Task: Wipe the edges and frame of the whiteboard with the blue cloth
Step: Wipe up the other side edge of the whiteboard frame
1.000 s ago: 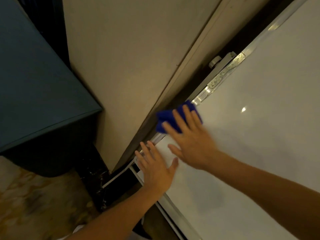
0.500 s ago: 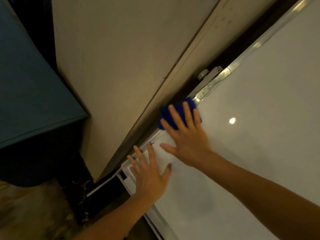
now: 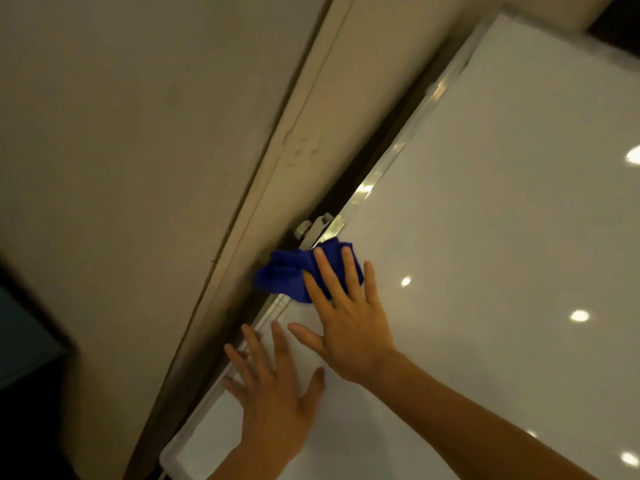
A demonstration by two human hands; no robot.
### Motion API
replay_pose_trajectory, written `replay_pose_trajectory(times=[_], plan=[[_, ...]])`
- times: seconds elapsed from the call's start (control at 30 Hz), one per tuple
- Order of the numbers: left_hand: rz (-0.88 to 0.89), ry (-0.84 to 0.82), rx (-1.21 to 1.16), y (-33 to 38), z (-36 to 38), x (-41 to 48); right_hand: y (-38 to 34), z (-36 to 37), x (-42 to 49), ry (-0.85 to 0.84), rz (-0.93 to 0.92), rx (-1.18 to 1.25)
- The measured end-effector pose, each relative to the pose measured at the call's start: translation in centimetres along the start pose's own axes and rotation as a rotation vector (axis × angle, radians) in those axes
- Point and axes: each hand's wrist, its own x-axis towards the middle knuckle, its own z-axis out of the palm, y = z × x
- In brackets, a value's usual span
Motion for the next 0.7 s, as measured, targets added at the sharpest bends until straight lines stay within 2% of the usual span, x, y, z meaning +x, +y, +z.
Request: replay_pose_trajectory(times=[0.1,0.2,0.33,0.43,0.5,0.57,0.63,0.7], plan=[[0.074,-0.02,0.113,2.0,-1.1,0.6,1.8,-1.0,1.0,0.049,0.178,0.018],[0.188,0.04,0.191,4.9,-2.8,1.2,4.9,-2.9,2.9,0.134,0.32,0.038],[0.525,0.236,0.234,10.6,-6.3,2.9,10.8,-7.6,8.5,0.221,0.403,0.036],[0.625,0.332,0.219,14.4,-8.2,5.9,13.9,-10.9,11.9,0.232,0.27,0.065],[0.596,0.31,0.192,16.7,-9.8,7.7,14.7,-11.5,12.7,0.245,0.132,0.104],[0.525,0.283,0.156,19.1,-10.9,9.5,14.9,-10.7,12.6,0.188,-0.041,0.122],[0.405,0.232,0.117,20.4,-11.4,10.1,15.1,-9.3,12.4,0.131,-0.196,0.03],[0.518,0.275,0.193,19.8,-10.4,10.3,15.4,-8.2,12.6,0.136,-0.247,-0.036]])
